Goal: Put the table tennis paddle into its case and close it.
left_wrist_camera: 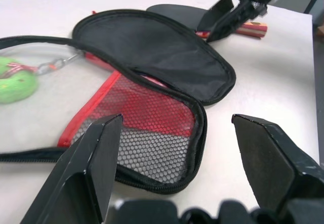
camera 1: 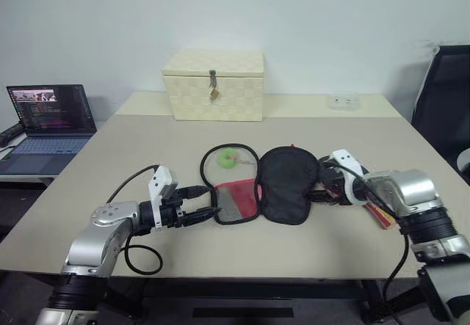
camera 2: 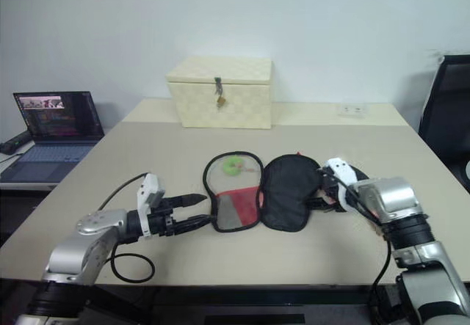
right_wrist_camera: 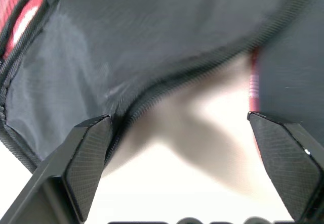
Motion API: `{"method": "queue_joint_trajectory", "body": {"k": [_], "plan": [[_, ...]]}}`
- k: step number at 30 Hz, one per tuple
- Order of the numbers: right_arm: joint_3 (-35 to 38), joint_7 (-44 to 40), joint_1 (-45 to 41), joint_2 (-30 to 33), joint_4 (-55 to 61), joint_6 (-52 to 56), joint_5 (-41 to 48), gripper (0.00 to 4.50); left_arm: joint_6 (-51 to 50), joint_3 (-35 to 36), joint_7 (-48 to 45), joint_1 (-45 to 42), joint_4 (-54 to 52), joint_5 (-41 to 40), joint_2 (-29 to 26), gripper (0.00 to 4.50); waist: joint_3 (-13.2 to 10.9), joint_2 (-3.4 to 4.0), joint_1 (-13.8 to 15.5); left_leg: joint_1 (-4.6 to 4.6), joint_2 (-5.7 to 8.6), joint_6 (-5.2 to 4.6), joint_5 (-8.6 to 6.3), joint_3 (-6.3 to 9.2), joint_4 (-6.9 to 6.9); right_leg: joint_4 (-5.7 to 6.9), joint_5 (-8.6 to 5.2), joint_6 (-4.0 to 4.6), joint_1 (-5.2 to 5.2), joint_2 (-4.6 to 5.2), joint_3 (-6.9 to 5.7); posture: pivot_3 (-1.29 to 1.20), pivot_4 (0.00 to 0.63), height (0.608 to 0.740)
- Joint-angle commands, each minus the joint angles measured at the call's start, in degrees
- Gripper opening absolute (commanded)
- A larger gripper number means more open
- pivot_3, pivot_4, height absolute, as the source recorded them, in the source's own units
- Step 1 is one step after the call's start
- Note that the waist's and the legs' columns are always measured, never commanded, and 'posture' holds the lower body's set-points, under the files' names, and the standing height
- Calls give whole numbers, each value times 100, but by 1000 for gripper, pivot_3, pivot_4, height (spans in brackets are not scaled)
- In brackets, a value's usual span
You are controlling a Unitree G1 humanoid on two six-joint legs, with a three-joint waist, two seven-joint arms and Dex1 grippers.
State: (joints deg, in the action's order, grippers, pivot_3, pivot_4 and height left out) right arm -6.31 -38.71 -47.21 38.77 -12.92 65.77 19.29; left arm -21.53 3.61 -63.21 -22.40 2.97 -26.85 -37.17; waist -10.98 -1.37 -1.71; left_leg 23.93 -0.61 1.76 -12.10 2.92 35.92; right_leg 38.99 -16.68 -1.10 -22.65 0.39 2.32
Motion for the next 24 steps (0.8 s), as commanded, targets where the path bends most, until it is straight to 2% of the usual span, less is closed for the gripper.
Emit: {"method": "queue_joint_trajectory", "body": {"k": [1, 5, 8, 13, 24], "plan": [[445, -69, 169, 439, 406, -50, 29, 4479, 74, 21, -61, -161, -82, -72, 52, 3770, 0, 0, 5, 0, 1, 0, 0, 1, 1, 0, 0, 0, 1, 0, 0, 0, 150, 740], [1171, 314, 503, 658, 361, -110, -19, 4479, 111, -33, -102, -283, 6, -31, 105, 3770, 0, 0, 0, -1, 0, 0, 0, -3, 2, 1, 0, 0, 1, 0, 1, 0, 150, 740], [1388, 542, 783, 653, 415, -249, -109, 4479, 159, -85, -155, -373, 113, 5, 135, 3770, 0, 0, -20, -3, -1, 0, 0, -5, 1, 3, 0, 0, 1, -4, 3, 0, 150, 740], [1569, 791, 1292, 566, 385, -420, -193, 4479, 228, -168, -262, -601, 320, 72, 178, 3770, 0, 0, -18, -3, -1, 0, 0, -8, 2, 3, 0, 0, 1, -17, 7, 0, 150, 740], [1362, 981, 1297, 29, 0, -869, -353, 4479, 40, -159, -556, -703, 228, -65, 102, 3770, 0, 1, -21, -4, -2, 0, 0, -10, 5, 5, 1, -2, 3, -21, 8, 0, 150, 740]]}}
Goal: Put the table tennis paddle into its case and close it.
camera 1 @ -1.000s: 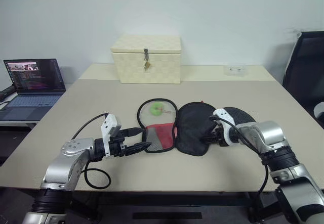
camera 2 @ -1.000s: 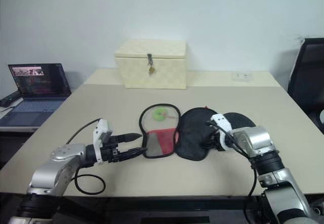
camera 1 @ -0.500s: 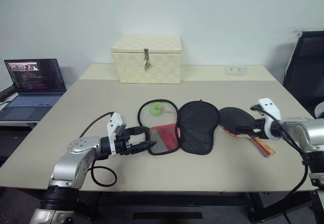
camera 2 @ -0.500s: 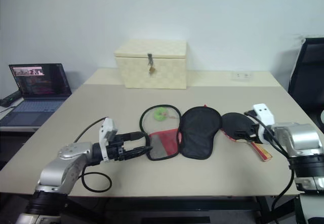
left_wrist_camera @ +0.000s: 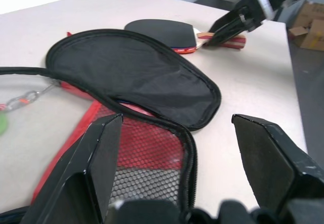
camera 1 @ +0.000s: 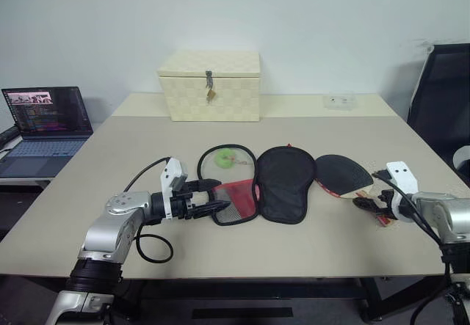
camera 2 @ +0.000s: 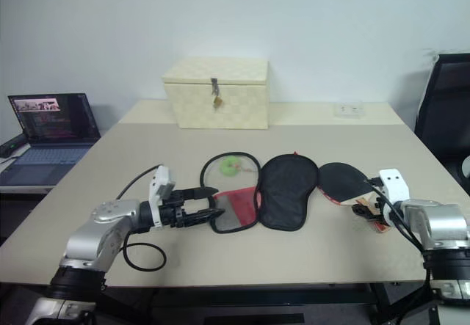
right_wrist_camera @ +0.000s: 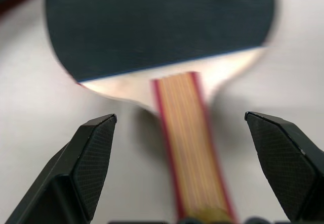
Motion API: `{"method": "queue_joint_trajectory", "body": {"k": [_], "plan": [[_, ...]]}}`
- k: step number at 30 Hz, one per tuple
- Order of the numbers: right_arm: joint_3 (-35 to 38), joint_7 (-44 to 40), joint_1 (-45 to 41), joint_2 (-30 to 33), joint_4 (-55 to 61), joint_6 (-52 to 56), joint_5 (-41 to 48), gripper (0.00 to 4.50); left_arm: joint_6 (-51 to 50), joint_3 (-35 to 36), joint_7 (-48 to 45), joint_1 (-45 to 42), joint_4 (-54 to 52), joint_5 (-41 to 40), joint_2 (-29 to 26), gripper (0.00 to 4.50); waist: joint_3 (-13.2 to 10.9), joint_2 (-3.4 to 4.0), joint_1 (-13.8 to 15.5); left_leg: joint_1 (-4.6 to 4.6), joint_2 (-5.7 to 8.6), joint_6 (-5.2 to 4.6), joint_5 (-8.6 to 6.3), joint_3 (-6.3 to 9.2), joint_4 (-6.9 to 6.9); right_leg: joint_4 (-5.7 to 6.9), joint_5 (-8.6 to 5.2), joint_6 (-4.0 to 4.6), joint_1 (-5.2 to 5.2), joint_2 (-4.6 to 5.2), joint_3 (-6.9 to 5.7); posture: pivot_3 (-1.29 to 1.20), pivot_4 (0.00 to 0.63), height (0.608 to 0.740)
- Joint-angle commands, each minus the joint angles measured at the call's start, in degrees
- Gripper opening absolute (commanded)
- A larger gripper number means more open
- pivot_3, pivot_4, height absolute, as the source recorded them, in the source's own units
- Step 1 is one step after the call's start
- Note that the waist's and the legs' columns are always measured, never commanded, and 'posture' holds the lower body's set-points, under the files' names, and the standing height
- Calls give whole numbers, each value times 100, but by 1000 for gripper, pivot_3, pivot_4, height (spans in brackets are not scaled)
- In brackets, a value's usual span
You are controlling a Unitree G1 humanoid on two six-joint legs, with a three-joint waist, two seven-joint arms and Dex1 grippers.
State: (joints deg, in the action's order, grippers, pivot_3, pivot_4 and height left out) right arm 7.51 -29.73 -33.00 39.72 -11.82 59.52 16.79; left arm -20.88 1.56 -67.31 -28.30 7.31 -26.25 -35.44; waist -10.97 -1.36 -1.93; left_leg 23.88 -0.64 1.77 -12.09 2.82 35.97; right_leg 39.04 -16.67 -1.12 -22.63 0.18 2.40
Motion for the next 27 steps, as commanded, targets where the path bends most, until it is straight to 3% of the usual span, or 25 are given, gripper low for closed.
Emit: {"method": "queue_joint_trajectory", "body": {"k": [1, 3, 5, 12, 15, 18, 21, 27], "plan": [[-36, 94, -140, -104, -157, -284, -124, 4479, -44, 49, -168, -111, -221, -133, -83, 3770, 1, -1, -1, 0, 0, 0, 0, 0, 0, 0, 0, 0, 0, 0, 0, 0, 150, 740], [-109, 144, -172, -192, -244, -354, -185, 4479, -73, 67, -192, -103, -271, -146, -109, 3770, 1, -1, -8, -1, -1, 0, 0, 0, 4, 0, 2, -2, 2, 0, 0, 0, 150, 740], [-108, 246, -205, -264, -310, -373, -248, 4084, -102, 86, -198, -91, -326, -160, -132, 3770, 1, -1, -15, -8, -3, 0, 0, -1, 7, 1, 3, -4, 8, -1, 2, 0, 150, 740], [282, 906, -493, -354, -453, -472, -441, 1781, -175, 179, -142, 32, -540, -195, -194, 3770, 1, -1, -43, -13, -4, 0, 1, -1, 10, 1, 3, -4, 15, -2, 3, 0, 150, 740], [467, 1100, -695, -222, -385, -480, -472, 1060, -213, 227, -111, 103, -625, -211, -215, 3770, -1, 2, -24, -11, -1, 0, 1, 0, 9, 1, 3, -5, 15, -1, 3, 0, 150, 740], [669, 1220, -888, -155, -88, -310, -388, 1061, -246, 266, -83, 146, -683, -238, -241, 3770, -4, 8, 0, 1, 2, 0, 1, -1, 6, 1, 3, -5, 1, 1, 4, 0, 150, 740], [822, 1367, -988, -476, 634, 247, -112, 1061, -261, 290, -86, 143, -684, -252, -263, 3770, -4, 8, -13, 3, 0, 0, 0, -3, 2, 1, 3, -4, -4, 1, 6, 0, 150, 740], [1092, 2335, -998, -2558, 2696, 1944, 277, 1061, -291, 321, -100, 64, -650, -312, -345, 3770, -3, 11, -132, -4, -25, 0, 1, 8, 0, 14, 6, 6, -6, -3, 6, 0, 150, 740]]}}
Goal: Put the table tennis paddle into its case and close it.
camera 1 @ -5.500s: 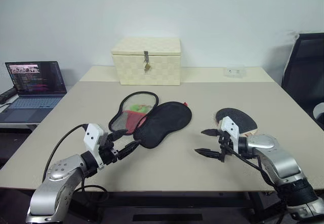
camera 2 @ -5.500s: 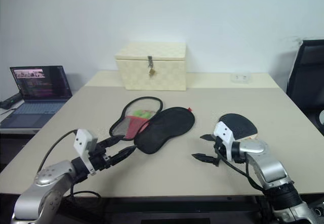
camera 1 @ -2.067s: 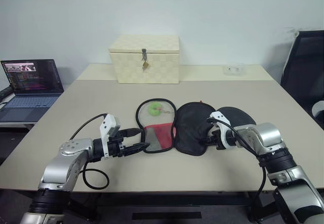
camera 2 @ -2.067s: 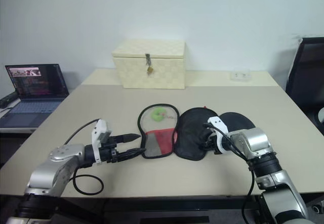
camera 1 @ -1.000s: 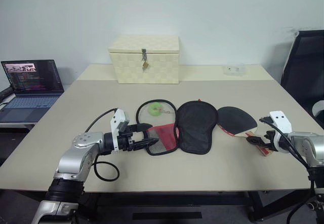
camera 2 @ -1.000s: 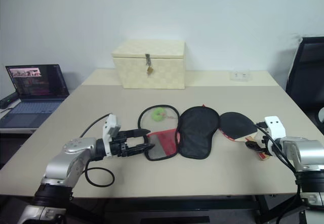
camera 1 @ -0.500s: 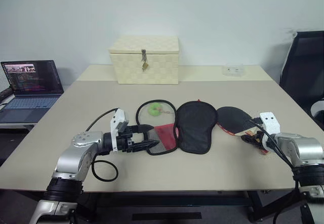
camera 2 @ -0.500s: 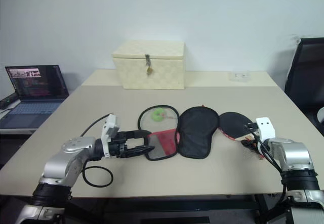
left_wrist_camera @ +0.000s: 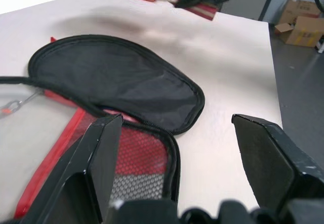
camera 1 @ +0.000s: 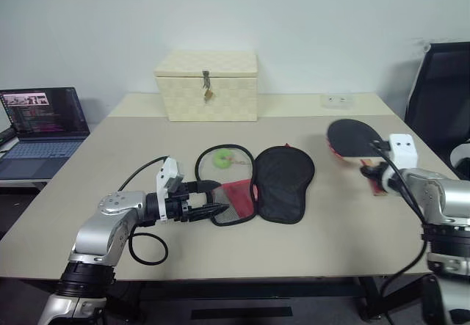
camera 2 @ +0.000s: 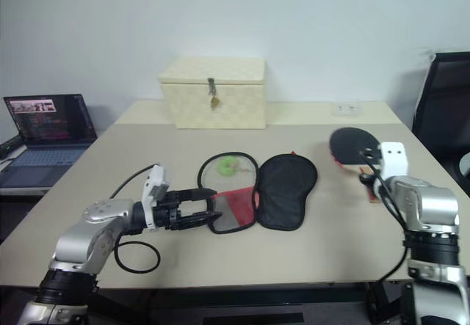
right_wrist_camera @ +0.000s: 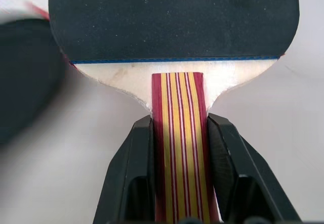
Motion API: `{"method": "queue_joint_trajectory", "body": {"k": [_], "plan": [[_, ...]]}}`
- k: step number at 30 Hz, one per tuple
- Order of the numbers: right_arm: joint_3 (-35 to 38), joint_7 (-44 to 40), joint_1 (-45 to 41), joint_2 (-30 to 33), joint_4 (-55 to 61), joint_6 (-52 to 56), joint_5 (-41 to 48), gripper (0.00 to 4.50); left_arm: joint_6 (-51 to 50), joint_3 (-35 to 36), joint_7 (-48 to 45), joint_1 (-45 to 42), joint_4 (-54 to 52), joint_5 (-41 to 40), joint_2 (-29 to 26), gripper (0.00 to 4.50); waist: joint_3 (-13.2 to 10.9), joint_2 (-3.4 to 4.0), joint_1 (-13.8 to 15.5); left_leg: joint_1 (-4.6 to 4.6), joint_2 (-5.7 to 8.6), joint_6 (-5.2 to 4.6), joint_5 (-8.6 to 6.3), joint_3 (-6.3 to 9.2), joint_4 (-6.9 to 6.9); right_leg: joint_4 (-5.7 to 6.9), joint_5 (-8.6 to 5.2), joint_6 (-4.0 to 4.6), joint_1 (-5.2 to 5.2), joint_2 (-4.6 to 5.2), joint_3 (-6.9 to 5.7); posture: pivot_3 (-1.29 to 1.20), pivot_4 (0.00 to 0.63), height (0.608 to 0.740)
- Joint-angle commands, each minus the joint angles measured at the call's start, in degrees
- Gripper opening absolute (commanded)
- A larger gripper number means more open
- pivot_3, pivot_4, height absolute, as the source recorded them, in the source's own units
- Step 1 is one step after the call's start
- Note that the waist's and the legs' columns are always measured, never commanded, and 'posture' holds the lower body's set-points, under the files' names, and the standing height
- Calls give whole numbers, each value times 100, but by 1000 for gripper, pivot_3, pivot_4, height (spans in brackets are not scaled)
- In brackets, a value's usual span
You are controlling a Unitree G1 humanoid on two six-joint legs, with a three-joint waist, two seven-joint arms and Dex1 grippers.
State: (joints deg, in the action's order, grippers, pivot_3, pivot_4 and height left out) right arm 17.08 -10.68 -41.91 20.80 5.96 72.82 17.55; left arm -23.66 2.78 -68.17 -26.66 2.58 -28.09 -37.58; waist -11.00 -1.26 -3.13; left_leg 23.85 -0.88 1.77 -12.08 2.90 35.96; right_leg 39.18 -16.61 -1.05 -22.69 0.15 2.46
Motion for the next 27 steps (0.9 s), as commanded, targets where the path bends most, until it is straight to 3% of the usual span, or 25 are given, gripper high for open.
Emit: {"method": "queue_joint_trajectory", "body": {"k": [1, 4, 8, 27], "plan": [[160, 628, -96, -1087, 1143, 790, 156, 1061, -9, 206, -19, -104, -168, -128, -149, 3770, 0, 1, -7, 1, 0, 0, 0, 3, 0, 14, -2, 4, -7, 0, 1, 0, 150, 740], [98, 1105, -71, -1993, 1458, 945, 1, 1061, 9, 220, -24, -107, -144, -126, -197, 3770, 0, 2, 15, 24, 12, 3, 2, 4, 4, 49, -7, 10, -47, 4, 8, 0, 150, 740], [-48, 1402, 5, -2519, 1329, 717, -165, 1061, 3, 239, -13, -59, -191, -135, -238, 3770, 0, 1, 121, 35, 24, 4, 3, 4, 10, 48, -7, 8, -54, 6, 3, 0, 150, 740], [-422, 1785, 211, -2624, 174, -502, -630, 1061, 43, 300, 79, 84, -229, -99, -289, 3770, 0, 1, 71, 32, 20, 4, 3, -6, 9, 55, -9, 9, -57, 5, 4, 0, 150, 740]]}}
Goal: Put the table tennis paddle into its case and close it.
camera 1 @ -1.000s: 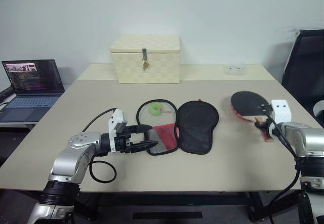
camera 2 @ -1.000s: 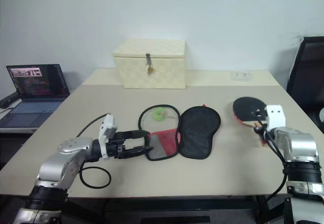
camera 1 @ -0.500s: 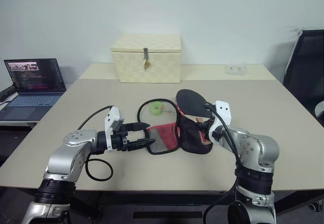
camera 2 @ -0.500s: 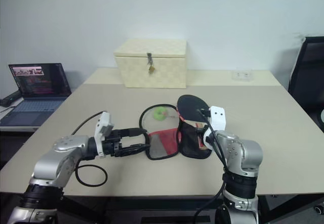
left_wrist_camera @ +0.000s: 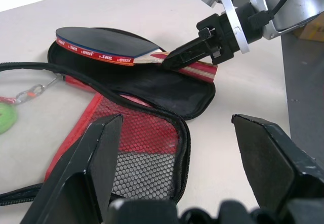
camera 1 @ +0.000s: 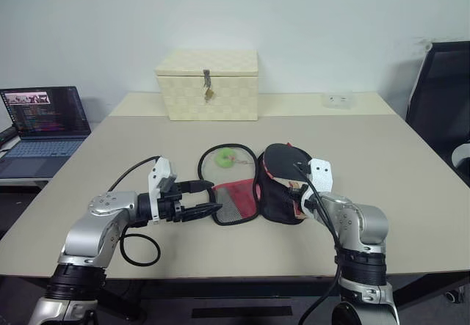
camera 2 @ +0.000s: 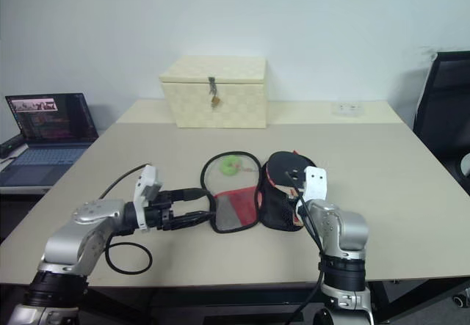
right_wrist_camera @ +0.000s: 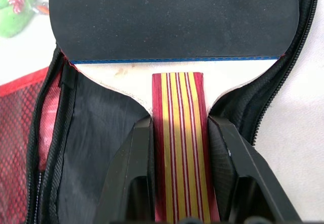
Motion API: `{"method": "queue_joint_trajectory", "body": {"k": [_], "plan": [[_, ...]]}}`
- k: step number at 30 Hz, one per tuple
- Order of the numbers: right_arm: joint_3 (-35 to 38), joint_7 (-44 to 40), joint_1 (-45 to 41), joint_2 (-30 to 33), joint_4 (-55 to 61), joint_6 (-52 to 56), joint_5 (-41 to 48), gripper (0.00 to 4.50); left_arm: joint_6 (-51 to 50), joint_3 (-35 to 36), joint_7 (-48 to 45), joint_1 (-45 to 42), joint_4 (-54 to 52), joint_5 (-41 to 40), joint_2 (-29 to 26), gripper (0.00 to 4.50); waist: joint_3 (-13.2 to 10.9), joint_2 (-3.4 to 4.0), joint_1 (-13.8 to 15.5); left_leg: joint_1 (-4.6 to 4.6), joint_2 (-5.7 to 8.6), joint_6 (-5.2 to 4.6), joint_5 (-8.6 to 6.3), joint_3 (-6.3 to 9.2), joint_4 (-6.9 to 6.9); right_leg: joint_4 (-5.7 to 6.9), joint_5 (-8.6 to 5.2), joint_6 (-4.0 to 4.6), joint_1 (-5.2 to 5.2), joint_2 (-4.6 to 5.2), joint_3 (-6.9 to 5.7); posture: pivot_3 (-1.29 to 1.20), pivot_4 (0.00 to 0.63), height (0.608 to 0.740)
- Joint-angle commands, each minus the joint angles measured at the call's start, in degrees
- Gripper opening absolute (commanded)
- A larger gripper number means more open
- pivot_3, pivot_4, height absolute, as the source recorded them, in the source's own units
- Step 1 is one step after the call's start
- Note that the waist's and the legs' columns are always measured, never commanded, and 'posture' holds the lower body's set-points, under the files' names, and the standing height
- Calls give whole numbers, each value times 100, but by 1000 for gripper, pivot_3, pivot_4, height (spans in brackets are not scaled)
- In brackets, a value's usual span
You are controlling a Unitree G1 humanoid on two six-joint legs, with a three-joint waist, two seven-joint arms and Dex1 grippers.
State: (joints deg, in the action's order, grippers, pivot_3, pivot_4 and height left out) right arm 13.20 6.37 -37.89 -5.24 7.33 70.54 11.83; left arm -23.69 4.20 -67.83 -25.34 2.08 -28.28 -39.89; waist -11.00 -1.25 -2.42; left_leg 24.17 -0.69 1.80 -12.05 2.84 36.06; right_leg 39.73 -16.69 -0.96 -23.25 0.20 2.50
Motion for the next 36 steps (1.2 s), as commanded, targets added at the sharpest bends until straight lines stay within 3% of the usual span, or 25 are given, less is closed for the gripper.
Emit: {"method": "queue_joint_trajectory", "body": {"k": [1, 3, 8, 11, 15, 20, 23, 32, 36], "plan": [[-61, 90, -188, -27, 23, -293, -60, 1061, 47, 155, 49, -46, -181, -80, -55, 3770, 0, 0, -2, 0, 0, 0, 0, 0, 0, 0, 0, 0, 0, 0, 0, 0, 150, 740], [-102, 112, -169, -71, 37, -304, -60, 1061, 54, 149, 60, -39, -180, -78, -52, 3770, 0, 0, -4, -1, 0, 0, 0, 0, 1, 2, 0, 0, 0, 0, 0, 0, 150, 740], [-345, 109, -162, -180, 439, -141, -6, 2641, 0, 121, 238, 9, -163, 16, -66, 3770, 0, 0, -14, -2, -1, 0, 0, 2, 0, 3, 0, 0, 0, 0, 2, 0, 150, 740], [-650, -286, -168, 214, 970, 156, 152, 3622, -72, 187, 438, 39, -129, 26, -52, 3770, 1, -1, -23, -3, -2, 0, 0, 7, 0, 4, 0, 1, 0, 0, 2, 0, 150, 740], [-872, -1229, -204, 1042, 1783, 593, 766, 3622, -24, 305, 731, 24, 71, 100, -54, 3770, 1, -2, -18, -2, 1, 0, 0, 10, 2, 2, -1, 0, 2, 0, -1, 0, 150, 740], [-872, -2586, -253, 2402, 2408, 818, 1647, 3622, 733, 101, 1229, -308, 1158, 970, -126, 3770, 1, -2, -25, -7, 0, -2, 0, 8, 2, 3, -1, 1, 4, -2, -3, 0, 150, 740], [-712, -3065, -181, 3022, 2519, 794, 1965, 3644, 1121, -79, 1596, -760, 1936, 1475, -33, 3190, 2, -4, -18, -8, 0, -2, 0, 5, 2, 3, -2, 1, 6, -2, -6, 0, 150, 740], [-633, -3207, 11, 3412, 2666, 787, 2260, 3644, 1663, -662, 1561, -1461, 3530, 2321, 147, 50, 4, -7, -10, -4, 2, -2, -1, 1, 2, 4, -2, 1, 5, -3, -7, 0, 150, 740], [-627, -3118, 26, 3405, 2638, 746, 2232, 3644, 1915, -822, 1569, -1691, 4047, 2532, 370, 50, 4, -8, 17, -3, 6, -2, 0, 1, 5, 6, -2, 0, 5, -3, -9, 0, 150, 740]]}}
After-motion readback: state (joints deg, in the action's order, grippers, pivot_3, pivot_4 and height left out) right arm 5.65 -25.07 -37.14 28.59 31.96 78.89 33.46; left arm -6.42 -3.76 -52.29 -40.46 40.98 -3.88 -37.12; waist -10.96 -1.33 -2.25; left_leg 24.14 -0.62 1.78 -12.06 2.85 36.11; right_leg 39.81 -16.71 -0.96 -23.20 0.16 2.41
